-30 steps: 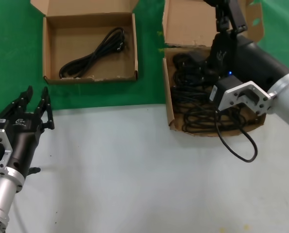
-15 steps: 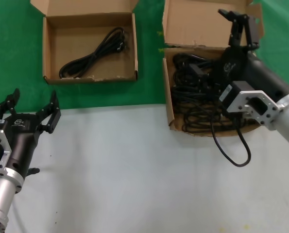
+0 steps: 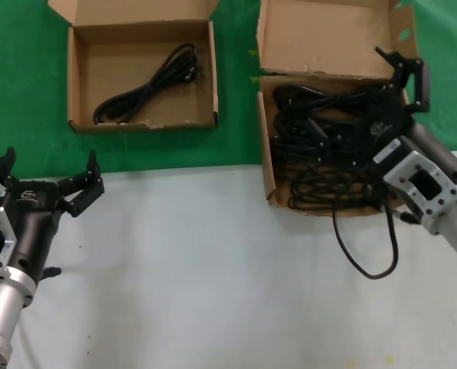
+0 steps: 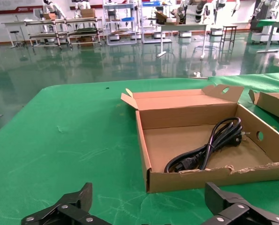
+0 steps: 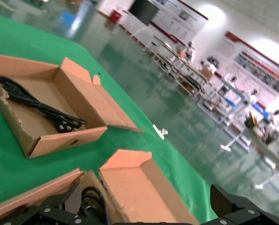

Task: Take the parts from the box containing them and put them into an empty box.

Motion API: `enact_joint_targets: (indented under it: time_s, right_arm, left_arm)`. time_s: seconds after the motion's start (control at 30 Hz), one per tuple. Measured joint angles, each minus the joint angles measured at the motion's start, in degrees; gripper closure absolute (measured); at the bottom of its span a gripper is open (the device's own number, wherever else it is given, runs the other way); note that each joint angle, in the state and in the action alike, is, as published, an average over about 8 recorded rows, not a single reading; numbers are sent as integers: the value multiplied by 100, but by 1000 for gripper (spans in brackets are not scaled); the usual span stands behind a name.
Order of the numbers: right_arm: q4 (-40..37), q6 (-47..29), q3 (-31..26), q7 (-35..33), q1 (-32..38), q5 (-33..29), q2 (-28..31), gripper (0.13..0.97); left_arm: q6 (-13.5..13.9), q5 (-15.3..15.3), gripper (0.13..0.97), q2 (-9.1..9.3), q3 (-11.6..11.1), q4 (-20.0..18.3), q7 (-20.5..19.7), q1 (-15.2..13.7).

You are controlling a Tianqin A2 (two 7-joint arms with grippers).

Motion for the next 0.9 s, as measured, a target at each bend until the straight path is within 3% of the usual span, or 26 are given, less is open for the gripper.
enact_joint_targets:
  time_s: [0.37, 0.9]
  right_arm:
    - [-66, 234, 244, 506, -446, 543, -165, 129]
    - [-163, 579, 600, 1251, -1096, 1338, -405, 129]
  left_arm:
    - [-14, -15, 185, -3, -11, -2, 6, 16]
    - [-35, -37, 133, -8, -26, -6, 15, 40]
